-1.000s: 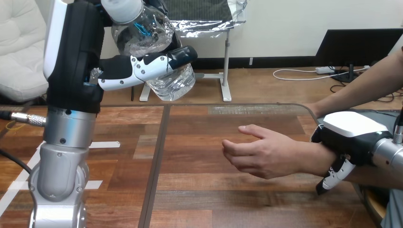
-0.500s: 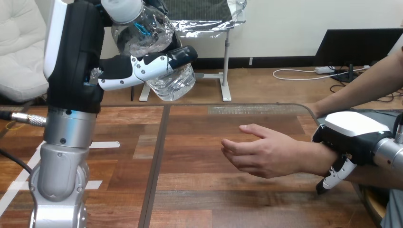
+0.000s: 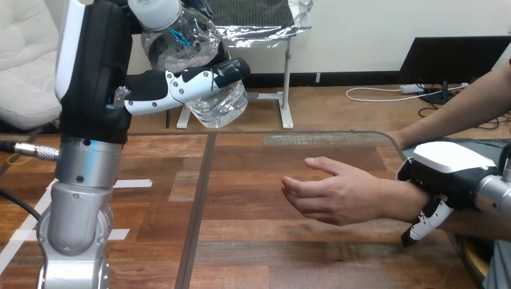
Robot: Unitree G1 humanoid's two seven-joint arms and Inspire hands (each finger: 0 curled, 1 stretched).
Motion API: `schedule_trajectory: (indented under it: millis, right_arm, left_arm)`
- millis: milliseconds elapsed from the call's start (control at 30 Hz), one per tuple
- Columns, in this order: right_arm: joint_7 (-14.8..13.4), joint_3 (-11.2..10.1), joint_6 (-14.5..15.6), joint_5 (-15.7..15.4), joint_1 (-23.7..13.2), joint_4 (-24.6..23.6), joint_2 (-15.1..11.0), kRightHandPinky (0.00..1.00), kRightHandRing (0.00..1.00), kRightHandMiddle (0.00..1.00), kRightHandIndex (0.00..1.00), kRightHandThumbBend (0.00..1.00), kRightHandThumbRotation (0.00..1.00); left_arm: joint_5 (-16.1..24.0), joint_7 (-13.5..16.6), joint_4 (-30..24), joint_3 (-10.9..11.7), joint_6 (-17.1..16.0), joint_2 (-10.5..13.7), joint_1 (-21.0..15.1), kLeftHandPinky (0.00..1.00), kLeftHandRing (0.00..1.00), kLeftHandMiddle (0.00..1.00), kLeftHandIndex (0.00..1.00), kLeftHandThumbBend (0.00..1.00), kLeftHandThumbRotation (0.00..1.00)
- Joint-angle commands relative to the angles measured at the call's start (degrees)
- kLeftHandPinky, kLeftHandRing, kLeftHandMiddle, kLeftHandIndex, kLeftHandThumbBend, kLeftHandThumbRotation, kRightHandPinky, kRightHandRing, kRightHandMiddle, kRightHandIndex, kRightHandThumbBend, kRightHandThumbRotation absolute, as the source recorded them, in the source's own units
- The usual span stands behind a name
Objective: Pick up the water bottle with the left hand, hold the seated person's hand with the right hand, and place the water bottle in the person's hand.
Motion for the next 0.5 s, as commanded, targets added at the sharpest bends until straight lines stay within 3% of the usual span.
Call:
schedule_trajectory:
  millis: [0, 233, 467]
  right_arm:
    - [-0.59, 0.25, -0.16, 0.69, -1.09, 1.65, 2.45, 0.3, 0.34, 0.4, 0.42, 0.92, 0.17]
    - [-0.57, -0.01, 0.5, 0.35, -1.15, 0.9, 2.5, 0.27, 0.32, 0.39, 0.41, 0.9, 0.14]
    - [-1.86, -0.99, -1.06, 1.34, -1.57, 0.93, 2.37, 0.24, 0.3, 0.37, 0.39, 0.88, 0.1]
  left_arm:
    - [-0.11, 0.92, 0.32, 0.68, -1.05, -0.05, -2.4, 0.22, 0.29, 0.35, 0.37, 0.6, 0.0]
    - [-0.33, 0.48, 1.2, 0.27, -0.04, -0.01, -2.74, 0.22, 0.29, 0.35, 0.37, 0.58, 0.0]
    - [0.78, 0.32, 4.47, -0.35, 0.29, 0.29, -3.94, 0.23, 0.29, 0.35, 0.37, 0.57, 0.0]
